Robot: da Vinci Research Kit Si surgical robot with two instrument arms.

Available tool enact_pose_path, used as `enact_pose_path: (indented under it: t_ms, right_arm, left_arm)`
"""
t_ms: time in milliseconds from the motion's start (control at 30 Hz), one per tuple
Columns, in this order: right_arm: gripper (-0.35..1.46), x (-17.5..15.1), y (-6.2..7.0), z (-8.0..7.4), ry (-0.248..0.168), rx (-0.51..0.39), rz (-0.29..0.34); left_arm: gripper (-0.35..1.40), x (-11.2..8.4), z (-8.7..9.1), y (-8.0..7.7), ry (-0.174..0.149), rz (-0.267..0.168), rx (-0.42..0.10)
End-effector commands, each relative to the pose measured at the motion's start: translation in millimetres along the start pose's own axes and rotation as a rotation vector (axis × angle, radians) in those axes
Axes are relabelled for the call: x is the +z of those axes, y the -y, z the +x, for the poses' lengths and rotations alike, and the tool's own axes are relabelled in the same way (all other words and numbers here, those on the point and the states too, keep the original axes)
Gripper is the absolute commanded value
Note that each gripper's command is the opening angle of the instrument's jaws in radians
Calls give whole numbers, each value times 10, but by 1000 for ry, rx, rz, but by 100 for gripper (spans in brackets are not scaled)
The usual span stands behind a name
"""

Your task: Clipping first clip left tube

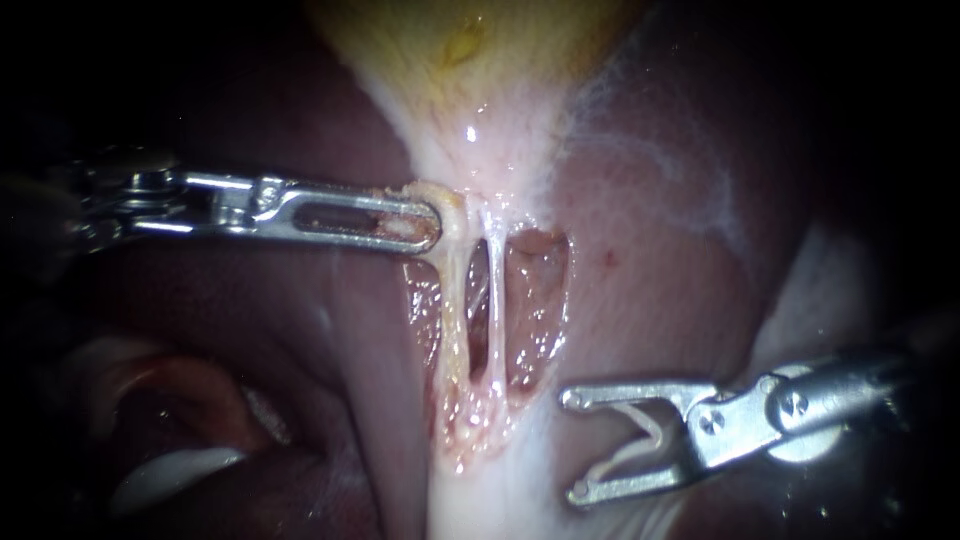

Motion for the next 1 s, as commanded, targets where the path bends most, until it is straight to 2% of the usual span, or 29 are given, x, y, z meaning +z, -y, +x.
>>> enact_pose_path:
  t_ms: [33,200,367,500,600,800,1000]
  right_arm:
    - [50,0,0,0,0,0,1]
    - [50,0,0,0,0,0,1]
    - [50,0,0,0,0,0,1]
    - [50,-1,-1,1,0,1,0]
    - [50,0,-2,2,0,1,0]
    - [50,4,-4,3,0,3,-3]
    - [50,23,-21,6,5,5,-28]
  left_arm:
    - [-35,-1,0,0,-1,1,0]
    - [-35,-20,-6,2,-11,13,-3]
    - [-35,-53,-16,13,-1,-9,-11]
    - [-35,-72,-25,24,17,-11,-26]
    - [-35,-77,-28,29,22,-10,-24]
    - [-35,-76,-27,30,23,-11,-24]
    - [-35,-77,-26,32,24,-11,-24]
